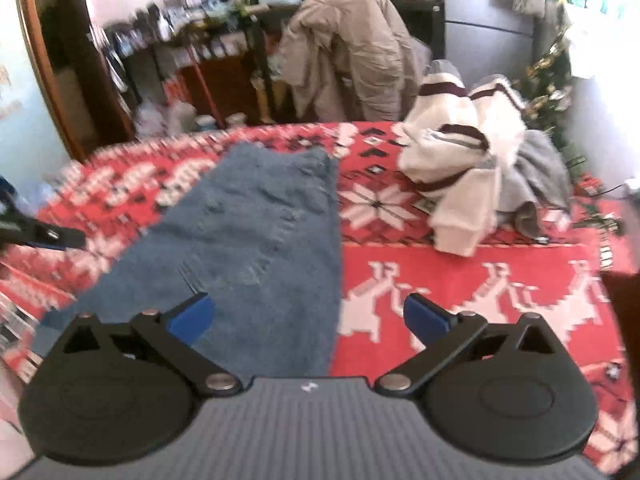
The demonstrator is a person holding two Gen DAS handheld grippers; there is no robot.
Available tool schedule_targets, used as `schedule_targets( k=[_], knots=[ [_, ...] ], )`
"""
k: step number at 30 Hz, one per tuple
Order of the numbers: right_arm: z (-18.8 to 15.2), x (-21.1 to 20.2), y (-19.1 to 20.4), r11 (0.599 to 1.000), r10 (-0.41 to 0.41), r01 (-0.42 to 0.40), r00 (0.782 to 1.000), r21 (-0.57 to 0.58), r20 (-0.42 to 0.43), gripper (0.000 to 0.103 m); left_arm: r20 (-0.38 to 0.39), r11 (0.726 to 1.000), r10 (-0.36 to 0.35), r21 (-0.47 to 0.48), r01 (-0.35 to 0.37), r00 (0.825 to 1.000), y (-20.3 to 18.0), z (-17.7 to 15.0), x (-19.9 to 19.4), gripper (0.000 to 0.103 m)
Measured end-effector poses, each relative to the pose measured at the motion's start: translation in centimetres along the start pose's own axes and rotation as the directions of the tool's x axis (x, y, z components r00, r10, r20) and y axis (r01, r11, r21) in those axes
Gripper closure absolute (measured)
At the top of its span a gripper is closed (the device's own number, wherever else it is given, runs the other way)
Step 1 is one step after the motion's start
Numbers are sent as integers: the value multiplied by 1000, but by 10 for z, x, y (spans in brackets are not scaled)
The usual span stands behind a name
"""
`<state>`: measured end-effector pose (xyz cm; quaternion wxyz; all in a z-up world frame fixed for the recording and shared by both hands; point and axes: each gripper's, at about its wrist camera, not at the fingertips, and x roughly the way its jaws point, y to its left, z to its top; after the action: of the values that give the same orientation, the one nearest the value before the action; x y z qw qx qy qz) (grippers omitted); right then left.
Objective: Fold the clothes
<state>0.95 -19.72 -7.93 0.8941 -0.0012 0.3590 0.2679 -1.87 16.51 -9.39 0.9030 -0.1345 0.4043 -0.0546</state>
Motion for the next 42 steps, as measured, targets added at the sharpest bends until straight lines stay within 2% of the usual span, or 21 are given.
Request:
schedule_targets(
  k=[2,5,7,9,11,12,15,16,17,20,21,23,25,30,32,34,36,38,40,41,42],
  knots=[
    [9,6,-5,1000,-11,11,1000,-4,21,1,30,1000,-9,13,9,1000,2,13,7,13],
    [25,22,-7,995,-55,57,998,-82,22,1,123,995,-103,26,100,987,8,29,17,12],
    [39,37,-15,997,20,-21,1000,-76,-14,1,152,988,-155,46,150,976,10,44,28,4],
    [53,52,-24,992,108,-111,993,-55,-53,1,137,992,-110,84,99,984,5,60,44,4],
    [68,72,-28,994,105,-108,993,-36,-61,1,92,991,-79,117,68,993,-1,77,67,4],
    [75,83,-29,995,97,-99,993,-27,-63,1,64,989,-85,128,76,994,-3,83,78,8],
    [97,114,-34,997,73,-73,995,0,-69,2,10,975,-98,203,94,995,-10,101,109,27],
    [104,124,-36,998,65,-65,995,9,-72,6,-7,973,-102,207,101,995,-11,106,120,30],
    [112,134,-38,998,57,-56,996,18,-74,18,-24,972,-106,211,108,994,-12,111,130,31],
    [132,169,-43,999,36,-33,995,34,-98,39,-61,972,-117,197,127,991,-11,124,158,44],
    [136,184,-45,999,31,-28,992,29,-123,42,-71,974,-114,187,126,991,-11,128,165,49],
    [142,209,-48,999,26,-22,987,30,-160,58,-89,977,-116,167,130,989,-9,135,178,53],
    [145,225,-52,998,44,-35,983,53,-179,64,-103,980,-125,146,139,987,-6,143,190,53],
    [154,255,-58,995,84,-67,970,80,-229,64,-158,976,-168,109,186,973,-4,157,212,53],
    [156,262,-63,991,107,-82,963,109,-249,64,-178,974,-183,101,203,967,-4,158,216,58],
    [157,266,-67,986,126,-92,957,138,-262,68,-197,971,-199,93,220,960,-4,158,220,71],
    [157,266,-70,983,137,-98,954,157,-266,70,-204,970,-192,110,217,960,-7,159,220,71],
    [158,267,-73,980,143,-99,952,171,-270,63,-210,971,-191,100,215,959,-7,161,220,71],
    [158,268,-74,979,152,-106,950,175,-274,62,-214,972,-191,92,215,958,-7,162,220,72],
    [158,267,-75,977,159,-113,950,178,-269,62,-212,973,-191,86,213,958,-6,161,221,73],
    [158,267,-74,977,165,-121,951,175,-262,68,-211,974,-190,80,211,959,-6,160,221,77]
  ],
)
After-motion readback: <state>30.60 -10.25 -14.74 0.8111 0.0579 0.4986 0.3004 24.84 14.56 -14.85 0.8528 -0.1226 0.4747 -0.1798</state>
